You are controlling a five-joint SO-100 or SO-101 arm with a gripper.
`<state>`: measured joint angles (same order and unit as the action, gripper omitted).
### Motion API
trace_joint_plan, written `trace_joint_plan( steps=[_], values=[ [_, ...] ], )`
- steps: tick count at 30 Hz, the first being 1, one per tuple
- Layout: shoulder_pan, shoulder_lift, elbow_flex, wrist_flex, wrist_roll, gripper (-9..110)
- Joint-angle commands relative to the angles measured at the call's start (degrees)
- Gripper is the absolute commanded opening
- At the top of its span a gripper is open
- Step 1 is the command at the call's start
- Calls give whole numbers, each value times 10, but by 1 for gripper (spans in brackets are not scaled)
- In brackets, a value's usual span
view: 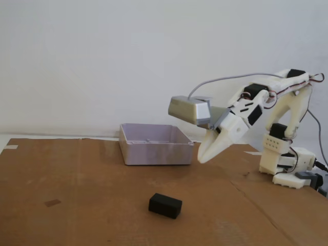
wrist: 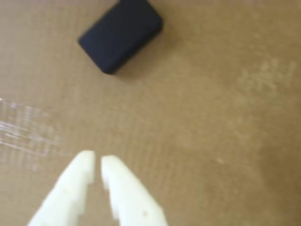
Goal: Grasp a block and put it in the box.
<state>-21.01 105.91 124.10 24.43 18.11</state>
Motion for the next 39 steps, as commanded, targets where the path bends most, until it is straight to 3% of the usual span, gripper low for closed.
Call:
trace_joint_plan(
  steps=[1,23,39],
  values=[
    [-14,-15,-101,-26,17,0],
    [-16,-241,-307,-26,18,0],
    [50,-269,-331,-26,15,0]
  ],
)
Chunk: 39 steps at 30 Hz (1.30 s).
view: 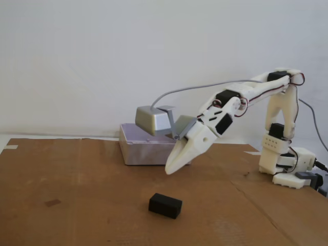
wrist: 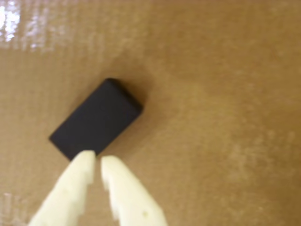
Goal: Grasp a block and put it in the box.
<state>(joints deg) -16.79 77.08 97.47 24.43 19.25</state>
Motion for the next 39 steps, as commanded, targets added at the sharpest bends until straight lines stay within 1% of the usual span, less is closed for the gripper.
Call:
trace_joint_plan(
  steps=[1,13,19,21,25,29,34,36,39],
  values=[
    [8,19,-63,-26,4,0],
    [-10,20,-64,-24,6,1],
    [-29,19,-64,-25,7,19],
    [-41,19,-64,-25,8,24],
    [-59,18,-63,-26,50,28],
    [-69,6,-64,-26,54,31],
    [-81,-6,-72,-26,55,41],
    [-86,-9,-72,-27,73,44],
    [-91,-11,-71,-49,91,45]
  ],
)
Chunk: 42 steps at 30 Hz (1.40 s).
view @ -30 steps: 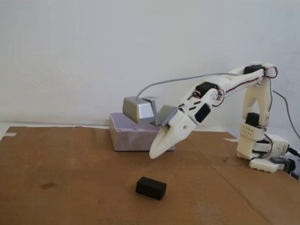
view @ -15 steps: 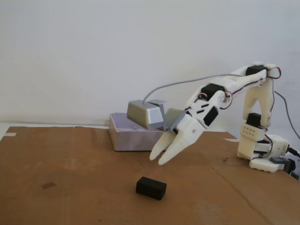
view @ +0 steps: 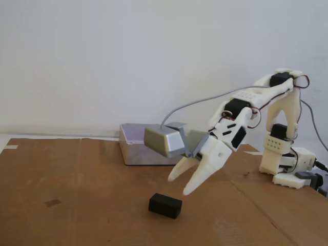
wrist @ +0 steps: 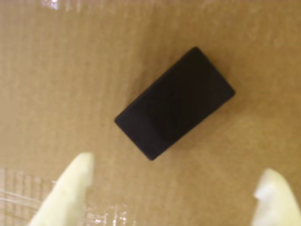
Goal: Grasp a block and put it in the box.
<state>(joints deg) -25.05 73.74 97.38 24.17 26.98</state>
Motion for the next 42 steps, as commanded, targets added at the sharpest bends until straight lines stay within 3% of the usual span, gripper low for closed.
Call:
trace_joint_plan(
  steps=[1,29,36,42],
  values=[
    [-9,21,-70,-54,14,45],
    [-10,-59,-162,-54,40,45],
    [-10,-62,-153,-53,37,57],
    [-8,-83,-153,-53,37,57]
  ],
)
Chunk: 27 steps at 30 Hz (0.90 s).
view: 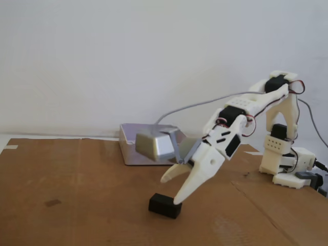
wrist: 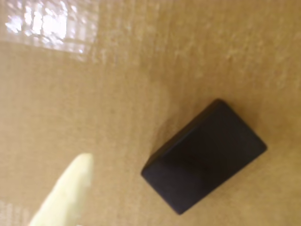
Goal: Grasp a block and put it in the box.
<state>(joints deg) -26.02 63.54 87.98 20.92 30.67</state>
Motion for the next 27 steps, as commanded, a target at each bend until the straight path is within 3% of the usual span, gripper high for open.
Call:
trace_joint_plan(
  steps=[1,27],
  values=[
    [1,16,-60,-20,0,57],
    [7,-52,-75,-56,-2,57]
  ],
)
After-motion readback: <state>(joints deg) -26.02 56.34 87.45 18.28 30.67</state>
